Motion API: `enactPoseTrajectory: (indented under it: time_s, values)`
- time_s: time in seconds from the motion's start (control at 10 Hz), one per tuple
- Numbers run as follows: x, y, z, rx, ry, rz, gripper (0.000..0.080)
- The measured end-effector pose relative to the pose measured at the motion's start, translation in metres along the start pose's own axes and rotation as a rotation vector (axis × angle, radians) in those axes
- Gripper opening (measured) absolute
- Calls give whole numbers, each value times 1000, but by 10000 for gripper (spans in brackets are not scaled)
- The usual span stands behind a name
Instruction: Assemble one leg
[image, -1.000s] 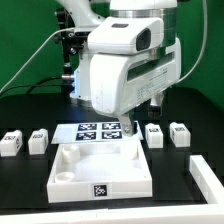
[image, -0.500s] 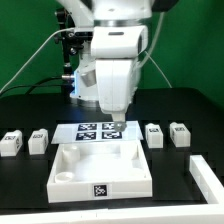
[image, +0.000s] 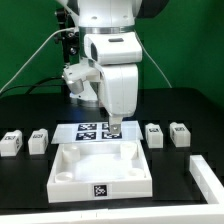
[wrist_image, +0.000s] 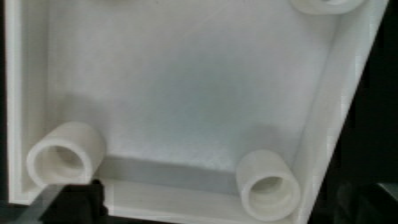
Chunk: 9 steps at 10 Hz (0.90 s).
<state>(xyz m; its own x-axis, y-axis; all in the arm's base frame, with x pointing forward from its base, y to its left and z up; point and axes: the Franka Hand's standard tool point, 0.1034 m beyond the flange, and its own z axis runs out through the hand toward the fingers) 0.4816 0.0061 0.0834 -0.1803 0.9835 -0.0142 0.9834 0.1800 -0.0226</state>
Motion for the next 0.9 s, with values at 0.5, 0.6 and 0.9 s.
enactPoseTrajectory:
  time_s: [0.5, 0.6, 0.9]
  values:
    - [-14, -60, 66, 76, 34, 62, 650]
    - [-15, -59, 72, 81, 37, 83, 650]
    - [-15, -59, 72, 82, 37, 97, 526]
